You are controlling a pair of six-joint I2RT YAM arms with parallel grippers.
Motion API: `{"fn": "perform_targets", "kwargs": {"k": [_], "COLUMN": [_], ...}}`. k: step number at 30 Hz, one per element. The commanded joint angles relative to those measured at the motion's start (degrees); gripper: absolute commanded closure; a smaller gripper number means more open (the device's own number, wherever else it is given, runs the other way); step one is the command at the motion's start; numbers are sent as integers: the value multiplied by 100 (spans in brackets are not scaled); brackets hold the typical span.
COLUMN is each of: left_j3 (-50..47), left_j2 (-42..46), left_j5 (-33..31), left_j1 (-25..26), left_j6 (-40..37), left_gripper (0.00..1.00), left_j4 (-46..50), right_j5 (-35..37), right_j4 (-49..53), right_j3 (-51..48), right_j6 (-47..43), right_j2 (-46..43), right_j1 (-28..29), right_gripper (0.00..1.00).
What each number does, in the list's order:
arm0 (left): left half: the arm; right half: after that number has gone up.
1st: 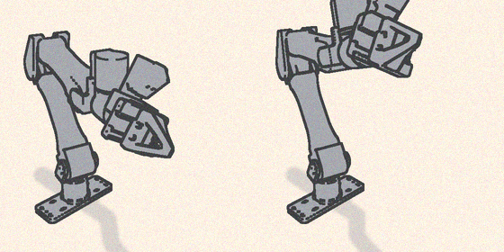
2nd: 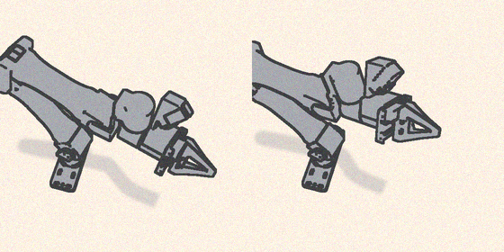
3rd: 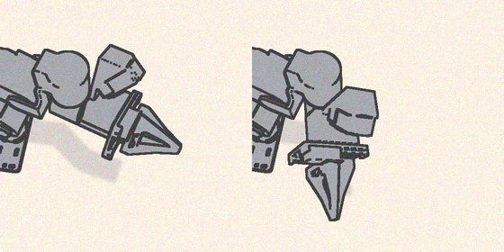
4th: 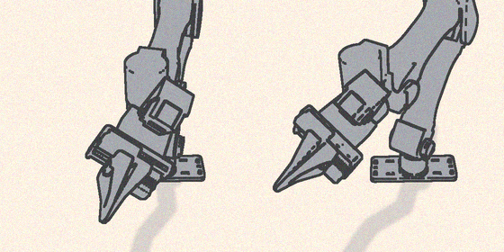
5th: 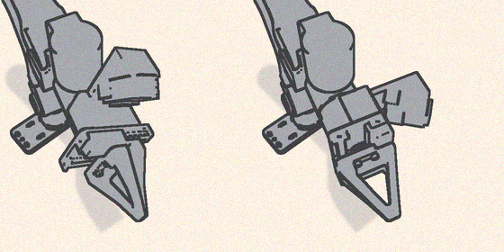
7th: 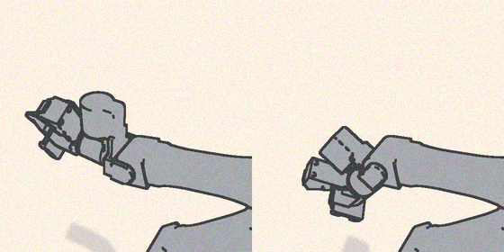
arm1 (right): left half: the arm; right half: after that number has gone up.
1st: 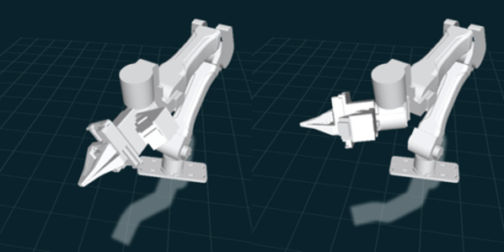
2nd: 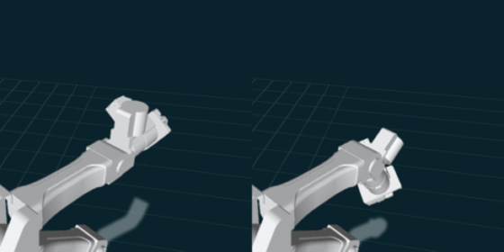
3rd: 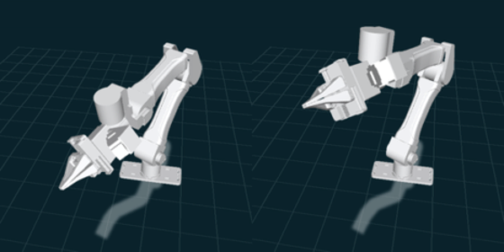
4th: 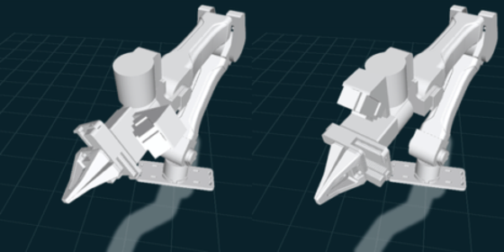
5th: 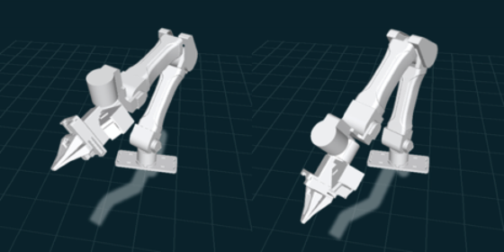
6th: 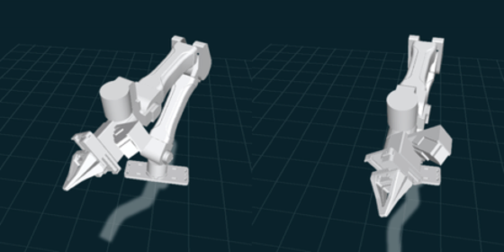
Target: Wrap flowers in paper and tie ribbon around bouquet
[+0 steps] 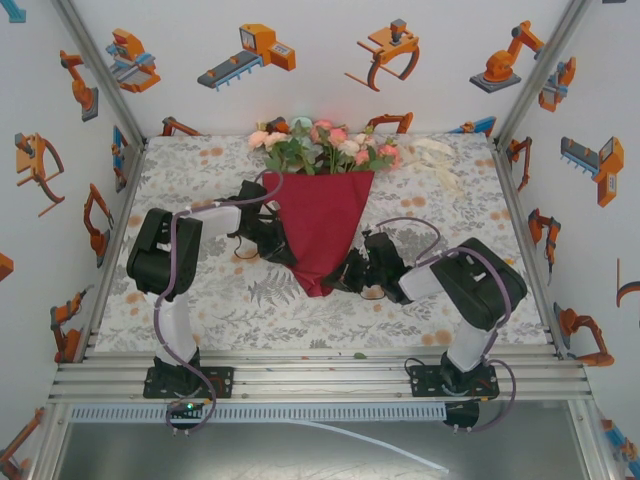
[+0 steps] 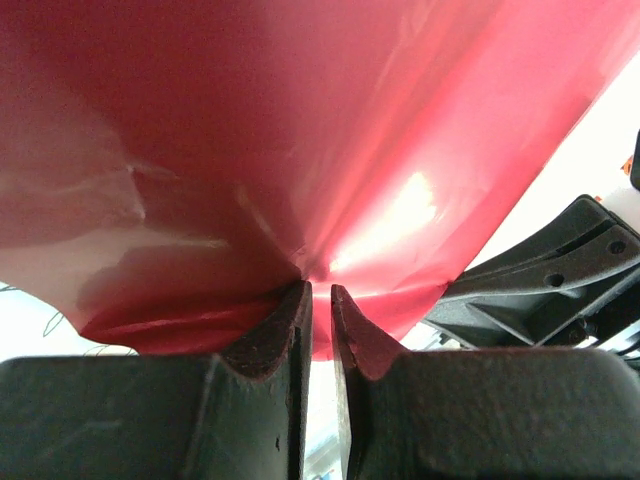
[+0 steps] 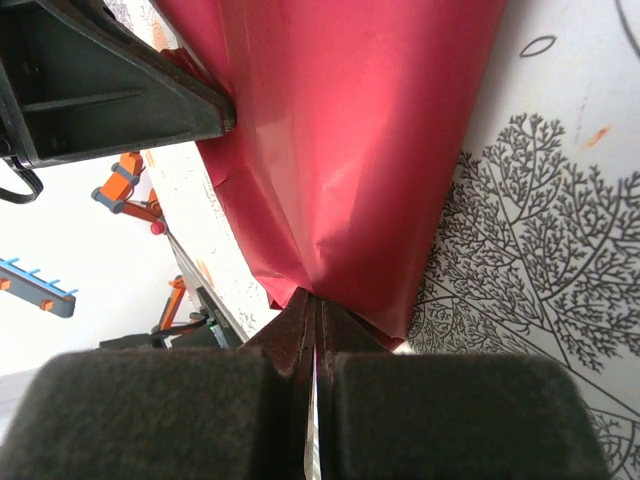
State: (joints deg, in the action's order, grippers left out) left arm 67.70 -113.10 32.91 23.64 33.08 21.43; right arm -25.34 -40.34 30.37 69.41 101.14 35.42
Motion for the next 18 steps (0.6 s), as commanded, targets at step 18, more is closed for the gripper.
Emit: {"fn": "perform_targets", "kwargs": {"k": [18], "left_j3": [327], "left_j2": [-389], "left_j5": [-63], "left_j1": [28], "left_j6": [-319], "left_gripper": [80], "left_j4": [423], "right_j5": [485], "right_j4": [1164], "right_j3": [405], "right_j6": [-556], "right_j2": [-682], "right_j1": [-290], "right_gripper": [100]}}
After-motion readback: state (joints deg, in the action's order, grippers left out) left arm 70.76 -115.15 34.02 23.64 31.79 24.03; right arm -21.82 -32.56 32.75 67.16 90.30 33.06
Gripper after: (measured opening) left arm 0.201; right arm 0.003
